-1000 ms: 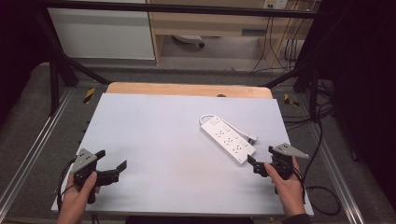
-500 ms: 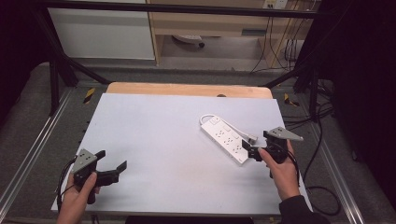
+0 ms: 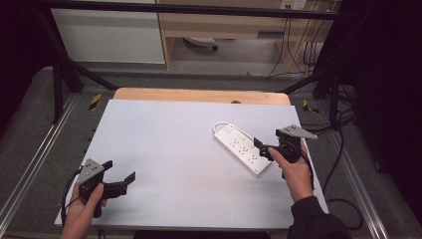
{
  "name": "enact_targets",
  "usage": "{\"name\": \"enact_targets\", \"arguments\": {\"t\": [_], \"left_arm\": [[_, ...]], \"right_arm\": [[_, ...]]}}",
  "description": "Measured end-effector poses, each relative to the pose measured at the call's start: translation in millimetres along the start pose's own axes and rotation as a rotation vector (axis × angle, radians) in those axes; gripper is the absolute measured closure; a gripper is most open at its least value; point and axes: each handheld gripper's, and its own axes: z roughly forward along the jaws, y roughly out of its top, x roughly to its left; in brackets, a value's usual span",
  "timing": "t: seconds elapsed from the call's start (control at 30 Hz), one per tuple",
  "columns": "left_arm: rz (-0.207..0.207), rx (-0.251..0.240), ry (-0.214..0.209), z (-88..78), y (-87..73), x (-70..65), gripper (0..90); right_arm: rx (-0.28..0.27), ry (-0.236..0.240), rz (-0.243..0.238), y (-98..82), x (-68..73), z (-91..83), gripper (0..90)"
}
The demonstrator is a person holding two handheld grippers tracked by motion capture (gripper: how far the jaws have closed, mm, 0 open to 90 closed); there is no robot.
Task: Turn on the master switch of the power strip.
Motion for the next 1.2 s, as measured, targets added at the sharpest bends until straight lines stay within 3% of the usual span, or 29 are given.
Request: {"name": "enact_targets", "arguments": {"t": [0.3, 0.37, 0.57, 0.63, 1.0, 1.2], "left_arm": [[0.005, 0.006, -0.003, 0.4, -0.1, -0.5, 5.8], [0.006, 0.006, -0.003, 0.6, -0.1, -0.7, 5.7], [0.006, 0.008, -0.004, 1.1, -0.2, -0.9, 5.7], [0.007, 0.007, -0.004, 1.2, -0.2, -1.0, 5.8], [0.010, 0.005, 0.003, 1.0, 0.1, -0.3, 5.8], [0.019, 0.004, 0.026, 1.5, -0.1, 1.1, 5.8]], "right_arm": [[-0.004, 0.002, 0.015, 12.5, 0.3, 17.9, 14.4], [-0.012, 0.006, 0.024, 15.6, -0.1, 23.9, 22.0], [-0.014, 0.001, 0.029, 21.3, -1.3, 33.7, 32.9], [-0.022, -0.008, 0.032, 24.7, -1.0, 39.8, 41.4], [-0.044, -0.021, -0.013, 32.8, 4.8, 59.3, 70.0], [-0.042, -0.022, -0.015, 31.2, 7.1, 70.3, 79.1]]}}
